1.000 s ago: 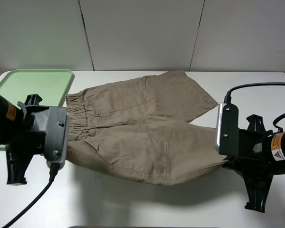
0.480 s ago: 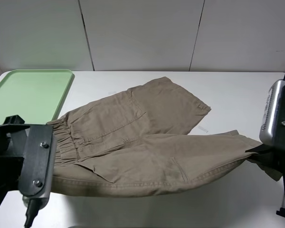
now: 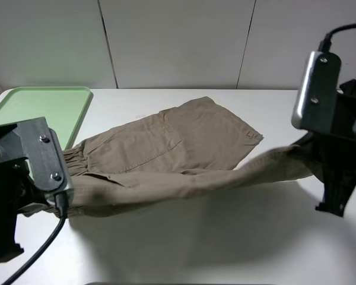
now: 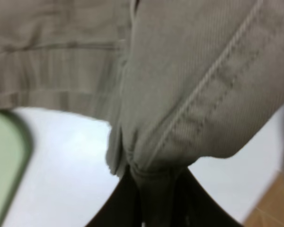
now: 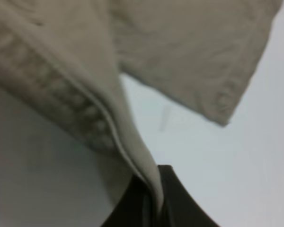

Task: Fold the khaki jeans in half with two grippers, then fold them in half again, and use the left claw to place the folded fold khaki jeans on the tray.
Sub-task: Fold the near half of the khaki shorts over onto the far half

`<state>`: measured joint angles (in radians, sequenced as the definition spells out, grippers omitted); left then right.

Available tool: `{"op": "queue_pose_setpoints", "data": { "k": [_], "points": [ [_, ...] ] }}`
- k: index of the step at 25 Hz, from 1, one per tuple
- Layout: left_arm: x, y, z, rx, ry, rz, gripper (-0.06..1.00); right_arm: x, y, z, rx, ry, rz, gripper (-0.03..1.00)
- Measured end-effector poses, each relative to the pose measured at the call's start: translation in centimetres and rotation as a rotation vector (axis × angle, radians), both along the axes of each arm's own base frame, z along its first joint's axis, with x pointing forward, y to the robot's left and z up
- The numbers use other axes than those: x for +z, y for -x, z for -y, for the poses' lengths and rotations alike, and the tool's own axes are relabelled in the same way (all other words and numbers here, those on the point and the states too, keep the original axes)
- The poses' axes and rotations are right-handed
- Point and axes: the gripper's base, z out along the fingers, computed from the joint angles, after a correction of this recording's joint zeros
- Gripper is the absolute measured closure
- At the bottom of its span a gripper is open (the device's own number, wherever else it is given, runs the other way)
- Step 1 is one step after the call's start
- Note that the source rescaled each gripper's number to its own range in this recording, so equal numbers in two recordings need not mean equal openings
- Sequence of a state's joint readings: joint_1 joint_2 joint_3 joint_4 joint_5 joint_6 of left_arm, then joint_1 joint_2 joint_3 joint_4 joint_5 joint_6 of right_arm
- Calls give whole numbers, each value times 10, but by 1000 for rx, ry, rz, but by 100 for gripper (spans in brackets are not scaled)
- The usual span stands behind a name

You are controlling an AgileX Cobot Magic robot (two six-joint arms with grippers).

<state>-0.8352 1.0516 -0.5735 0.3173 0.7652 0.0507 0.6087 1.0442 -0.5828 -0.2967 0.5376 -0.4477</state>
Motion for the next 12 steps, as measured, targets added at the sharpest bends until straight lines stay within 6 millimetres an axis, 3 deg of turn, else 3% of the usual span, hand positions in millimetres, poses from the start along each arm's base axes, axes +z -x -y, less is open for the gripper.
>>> {"op": "queue_pose_setpoints", "data": {
  "k": [6, 12],
  "points": [
    [7, -14, -9, 188, -24, 171, 94, -6, -52, -30, -56, 30, -2, 97],
    [12, -23, -14, 220, -56, 286, 94, -27, -83, -48, -71, 66, 13, 97]
  ]
}}
